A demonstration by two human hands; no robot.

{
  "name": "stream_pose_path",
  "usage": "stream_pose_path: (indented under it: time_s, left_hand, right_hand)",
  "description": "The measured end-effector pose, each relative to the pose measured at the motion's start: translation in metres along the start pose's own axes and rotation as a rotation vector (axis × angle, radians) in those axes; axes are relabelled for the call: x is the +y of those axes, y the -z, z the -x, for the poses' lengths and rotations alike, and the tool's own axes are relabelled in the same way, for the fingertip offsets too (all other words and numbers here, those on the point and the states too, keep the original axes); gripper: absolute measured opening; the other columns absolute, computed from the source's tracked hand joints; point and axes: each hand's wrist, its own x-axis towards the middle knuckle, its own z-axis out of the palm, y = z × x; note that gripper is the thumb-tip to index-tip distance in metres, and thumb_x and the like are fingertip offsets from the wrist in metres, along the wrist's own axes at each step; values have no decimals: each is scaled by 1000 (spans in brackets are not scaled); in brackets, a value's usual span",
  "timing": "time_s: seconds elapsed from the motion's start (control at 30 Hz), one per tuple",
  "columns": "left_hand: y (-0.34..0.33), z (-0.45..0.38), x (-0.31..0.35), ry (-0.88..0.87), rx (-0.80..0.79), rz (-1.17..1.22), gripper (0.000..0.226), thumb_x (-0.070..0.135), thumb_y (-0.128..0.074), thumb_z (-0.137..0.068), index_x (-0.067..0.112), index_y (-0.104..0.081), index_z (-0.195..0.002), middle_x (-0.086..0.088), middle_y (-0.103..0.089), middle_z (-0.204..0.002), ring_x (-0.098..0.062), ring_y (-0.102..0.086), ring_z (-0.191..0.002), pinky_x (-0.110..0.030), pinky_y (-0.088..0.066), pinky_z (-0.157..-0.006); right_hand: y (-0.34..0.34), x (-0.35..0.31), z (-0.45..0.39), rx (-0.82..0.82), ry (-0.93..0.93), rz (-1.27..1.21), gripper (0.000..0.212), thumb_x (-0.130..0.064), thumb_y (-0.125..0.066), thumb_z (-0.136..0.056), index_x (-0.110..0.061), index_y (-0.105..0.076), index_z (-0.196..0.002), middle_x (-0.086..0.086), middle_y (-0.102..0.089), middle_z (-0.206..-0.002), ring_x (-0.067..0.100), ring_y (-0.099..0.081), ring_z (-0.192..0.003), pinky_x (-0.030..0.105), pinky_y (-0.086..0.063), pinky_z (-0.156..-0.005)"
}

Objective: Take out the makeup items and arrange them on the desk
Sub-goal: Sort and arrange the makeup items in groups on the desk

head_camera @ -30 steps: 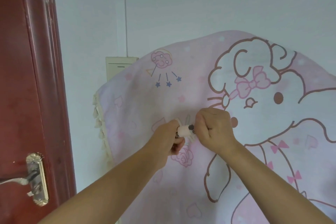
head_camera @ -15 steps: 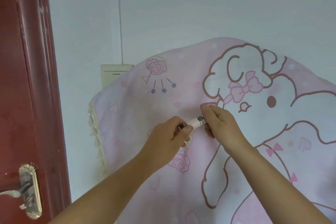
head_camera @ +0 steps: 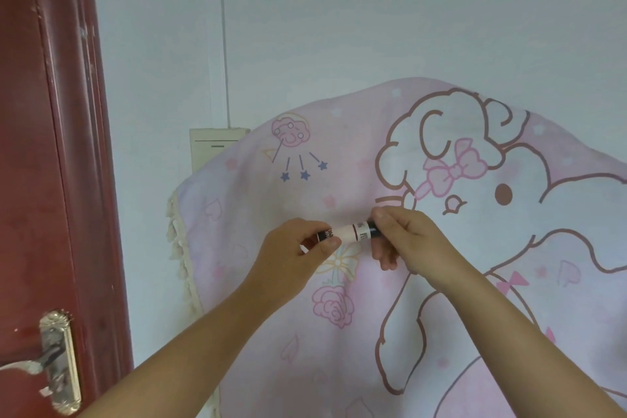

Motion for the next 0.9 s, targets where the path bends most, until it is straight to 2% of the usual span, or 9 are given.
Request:
stream_pose_path:
  time_s: [0.07,0.17,0.27,0.4,0.5,0.63,0.7,0.8,0.9]
  left_hand:
    - [1,1,0,-19,2,-28,17,21,-60,-85,13,-67,-97,16,-50,-70,6,-51,-65,-1,-37,-63]
    - [4,2,-2,-3,19,-18,12,20,-60,-85,14,-67,-91,14,-50,-68,9,-51,-65,-2,-38,-62]
    - [6,3,-3,37,28,0,9,20,-59,-85,15,-66,-90,13,-51,-68,-1,-51,-62,-3,-37,-59]
    - [7,2,0,38,29,28,7,19,-60,-85,16,-65,-89,14,-51,-68,1,-51,-61,-4,-38,-60]
    - [7,0,2,8,21,14,11,19,-60,-85,15,-66,-92,15,-51,-69,11,-52,-64,-3,-39,-61]
    - [9,0,1,6,31,12,15,21,-60,-84,14,-67,-95,15,-52,-70,3,-51,-63,-3,-39,-62]
    - [8,0,1,10,29,6,15,21,-60,-85,15,-67,-96,15,-52,-71,3,-51,-63,-3,-39,-61]
    - [7,1,1,8,20,21,13,20,-61,-84,15,-67,-94,14,-53,-70,7,-52,-63,-3,-39,-60]
    - [6,1,2,-11,10,9,12,19,-62,-83,13,-68,-92,15,-53,-70,10,-52,-64,-3,-39,-60]
  right_hand:
    - [-2,1,0,20,20,4,25,-13,-44,-92,-15,-57,-70,-10,-58,-49,1,-52,-43,16,-43,-48]
    - [0,6,2,11,73,-72,29,5,-52,-85,-24,-59,-86,-10,-61,-77,-3,-58,-66,14,-50,-65]
    - [-1,8,2,-44,47,-133,32,1,-49,-88,-29,-53,-99,-7,-60,-95,-1,-60,-77,18,-52,-70]
    - [-8,5,-1,-18,3,-53,26,-19,-36,-94,-23,-57,-79,-8,-61,-66,2,-57,-52,18,-48,-52]
    - [-8,7,0,35,102,24,30,-10,-40,-93,-24,-55,-71,-10,-58,-50,2,-52,-46,14,-44,-52]
    - [-4,9,2,-21,135,-147,50,19,-40,-81,-26,-50,-98,-3,-58,-87,4,-61,-70,17,-51,-63]
    - [-1,12,1,-74,92,-244,54,18,-41,-78,-29,-43,-106,4,-57,-94,8,-62,-74,21,-52,-64]
    - [-4,7,1,-59,30,-158,17,-12,-41,-93,-26,-51,-97,-1,-62,-73,7,-59,-56,20,-49,-54]
    - [-6,9,0,-6,55,38,26,-24,-40,-92,-15,-56,-73,-9,-56,-46,2,-50,-42,17,-42,-48]
